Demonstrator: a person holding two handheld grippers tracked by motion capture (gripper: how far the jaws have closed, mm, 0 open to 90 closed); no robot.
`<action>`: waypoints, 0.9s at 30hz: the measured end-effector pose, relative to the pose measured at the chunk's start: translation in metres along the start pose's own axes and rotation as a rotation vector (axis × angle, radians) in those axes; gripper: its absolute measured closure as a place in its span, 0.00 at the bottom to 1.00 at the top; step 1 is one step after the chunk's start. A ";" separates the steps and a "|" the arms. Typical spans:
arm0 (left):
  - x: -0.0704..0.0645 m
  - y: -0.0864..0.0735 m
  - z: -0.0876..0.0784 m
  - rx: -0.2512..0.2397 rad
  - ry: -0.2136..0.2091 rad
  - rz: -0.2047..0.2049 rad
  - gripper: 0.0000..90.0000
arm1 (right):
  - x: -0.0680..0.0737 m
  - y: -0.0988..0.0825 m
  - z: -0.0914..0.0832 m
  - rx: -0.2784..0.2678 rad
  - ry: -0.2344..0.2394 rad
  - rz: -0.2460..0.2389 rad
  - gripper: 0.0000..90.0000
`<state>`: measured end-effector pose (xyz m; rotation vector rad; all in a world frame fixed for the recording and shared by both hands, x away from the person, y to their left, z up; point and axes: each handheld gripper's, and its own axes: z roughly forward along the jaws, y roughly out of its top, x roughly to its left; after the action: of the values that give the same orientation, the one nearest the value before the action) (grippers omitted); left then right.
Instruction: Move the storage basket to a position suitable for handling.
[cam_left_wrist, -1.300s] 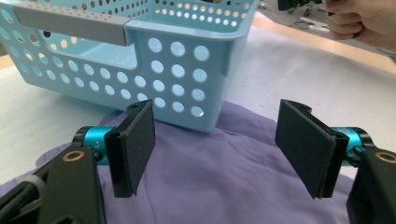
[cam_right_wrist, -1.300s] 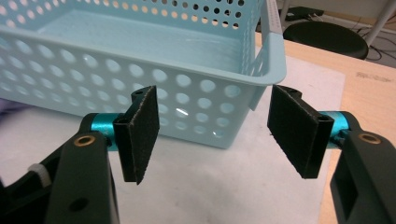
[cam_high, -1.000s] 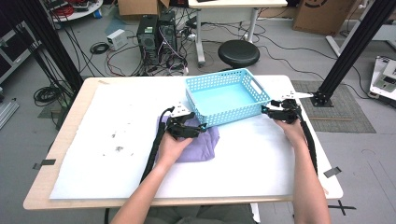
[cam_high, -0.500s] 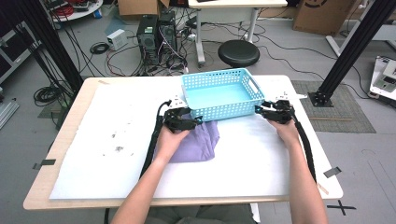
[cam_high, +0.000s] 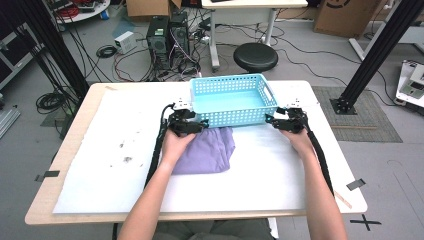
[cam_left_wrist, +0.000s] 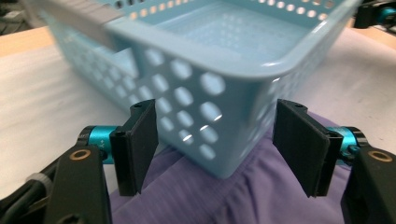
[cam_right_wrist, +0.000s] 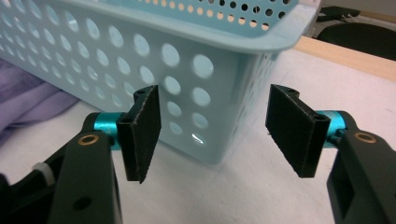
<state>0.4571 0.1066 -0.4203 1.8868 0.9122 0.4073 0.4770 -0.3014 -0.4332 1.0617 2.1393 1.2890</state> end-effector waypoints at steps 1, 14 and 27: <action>-0.001 0.000 0.001 0.003 0.013 0.015 0.34 | 0.000 0.000 0.000 -0.004 0.016 -0.010 0.49; 0.014 0.013 -0.009 0.000 0.001 -0.002 0.36 | 0.013 0.016 -0.007 -0.040 -0.005 -0.013 0.58; 0.050 0.001 -0.031 -0.008 0.019 -0.056 0.33 | 0.055 0.023 0.012 -0.044 0.015 -0.023 0.57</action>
<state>0.4717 0.1630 -0.4096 1.8488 0.9724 0.3957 0.4605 -0.2452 -0.4178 1.0098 2.1185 1.3312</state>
